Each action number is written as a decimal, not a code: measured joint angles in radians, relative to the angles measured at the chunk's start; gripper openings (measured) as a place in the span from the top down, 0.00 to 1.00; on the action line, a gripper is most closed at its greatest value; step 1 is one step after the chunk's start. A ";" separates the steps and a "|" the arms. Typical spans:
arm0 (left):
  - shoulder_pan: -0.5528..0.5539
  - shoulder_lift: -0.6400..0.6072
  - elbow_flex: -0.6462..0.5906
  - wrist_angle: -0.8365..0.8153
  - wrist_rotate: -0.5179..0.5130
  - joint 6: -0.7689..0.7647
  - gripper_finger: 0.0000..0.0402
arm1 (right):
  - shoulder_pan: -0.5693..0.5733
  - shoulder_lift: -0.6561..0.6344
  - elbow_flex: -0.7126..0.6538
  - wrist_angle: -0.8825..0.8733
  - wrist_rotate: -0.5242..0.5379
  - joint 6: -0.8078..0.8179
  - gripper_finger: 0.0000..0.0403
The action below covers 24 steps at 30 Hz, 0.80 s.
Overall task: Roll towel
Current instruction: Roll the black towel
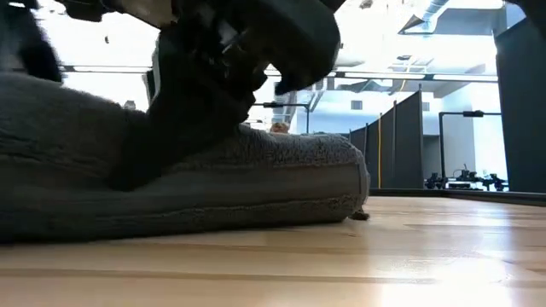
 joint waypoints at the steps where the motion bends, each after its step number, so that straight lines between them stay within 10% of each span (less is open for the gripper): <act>1: -0.004 -0.001 0.000 -0.012 0.069 -0.011 0.99 | -0.009 0.002 0.007 -0.022 -0.035 0.017 0.86; 4: -0.028 -0.013 0.000 -0.057 0.208 -0.068 0.99 | -0.046 0.004 0.011 -0.073 -0.105 0.058 0.86; 12: -0.049 -0.083 0.039 -0.166 0.149 -0.224 0.99 | -0.143 0.007 0.011 -0.117 -0.296 0.167 0.86; 24: -0.029 0.002 0.071 0.118 0.021 0.255 1.00 | -0.279 0.013 0.008 -0.218 -0.642 0.369 0.86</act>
